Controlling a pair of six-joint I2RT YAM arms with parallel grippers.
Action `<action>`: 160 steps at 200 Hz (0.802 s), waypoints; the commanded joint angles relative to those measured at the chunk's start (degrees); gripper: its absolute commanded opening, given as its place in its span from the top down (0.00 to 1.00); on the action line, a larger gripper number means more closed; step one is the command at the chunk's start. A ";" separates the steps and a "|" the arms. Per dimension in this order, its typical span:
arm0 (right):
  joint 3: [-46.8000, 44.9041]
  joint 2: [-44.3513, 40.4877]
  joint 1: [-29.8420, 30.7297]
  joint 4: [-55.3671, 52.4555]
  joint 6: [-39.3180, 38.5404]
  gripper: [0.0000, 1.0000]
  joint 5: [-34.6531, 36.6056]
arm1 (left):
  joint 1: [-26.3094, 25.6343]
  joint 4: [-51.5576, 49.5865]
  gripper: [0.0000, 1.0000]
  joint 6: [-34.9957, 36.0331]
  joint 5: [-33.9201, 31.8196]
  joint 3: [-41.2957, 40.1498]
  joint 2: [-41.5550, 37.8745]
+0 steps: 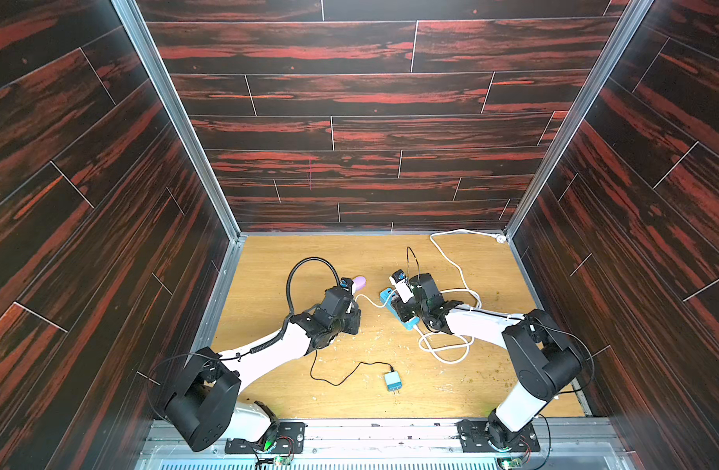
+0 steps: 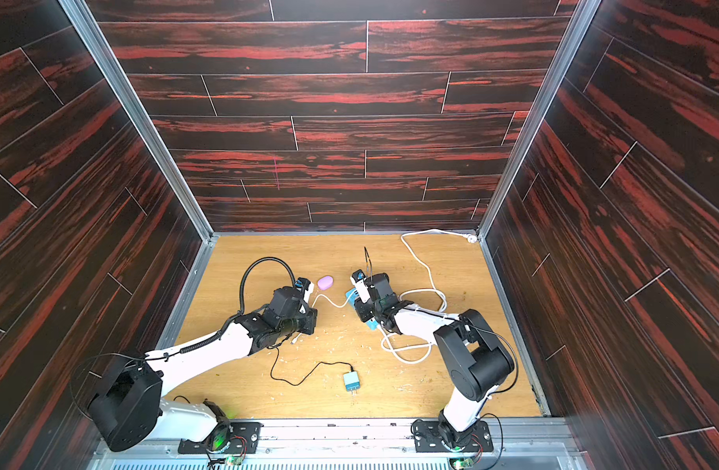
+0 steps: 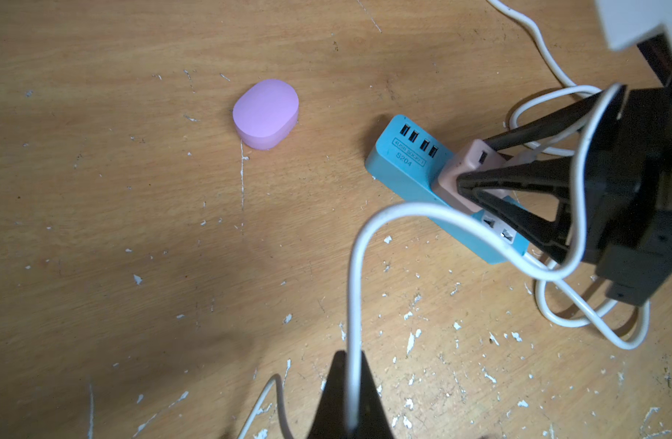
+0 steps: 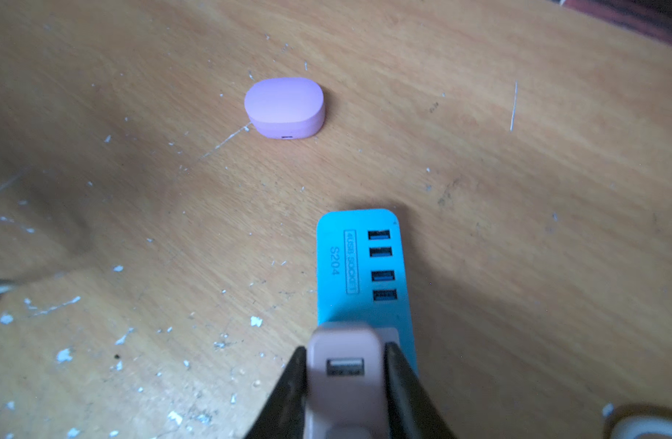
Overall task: Charge the bluetooth headset
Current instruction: Insert the plug into the socket.
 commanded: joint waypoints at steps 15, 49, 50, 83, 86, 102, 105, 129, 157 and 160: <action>1.66 -0.89 0.19 -3.60 1.07 0.55 0.80 | 0.28 -0.41 0.99 -0.30 0.37 1.15 0.31; 0.53 -3.17 0.20 -3.92 2.20 0.51 1.67 | 0.26 -0.82 0.99 -0.35 0.63 1.48 0.45; 0.52 -3.28 0.18 -4.02 2.23 0.51 1.72 | 0.30 -0.84 0.99 -0.35 0.64 1.45 0.46; -1.18 -8.01 0.22 -5.96 3.78 0.50 2.74 | 0.31 -1.54 0.99 -0.28 1.09 2.01 0.59; -1.38 -8.52 0.24 -6.16 3.98 0.50 2.77 | 0.31 -1.55 0.99 -0.40 1.14 2.06 0.59; -1.98 -10.98 0.23 -7.87 5.67 0.50 2.27 | 0.29 -2.08 0.99 -0.77 1.82 2.66 0.66; -2.12 -11.49 0.18 -8.23 5.93 0.50 2.01 | 0.28 -2.21 0.99 -0.81 1.92 2.87 0.76; -4.70 -16.83 0.35 -9.05 8.42 0.50 -0.48 | 0.27 -3.88 0.99 -1.51 3.57 4.51 0.87; -8.41 -23.12 2.56 -8.12 9.93 0.53 -5.34 | 0.28 -6.48 0.99 -2.43 5.54 6.83 0.85; -8.72 -23.60 3.02 -7.89 10.05 0.53 -5.81 | 0.26 -6.89 0.99 -2.52 5.76 7.25 0.89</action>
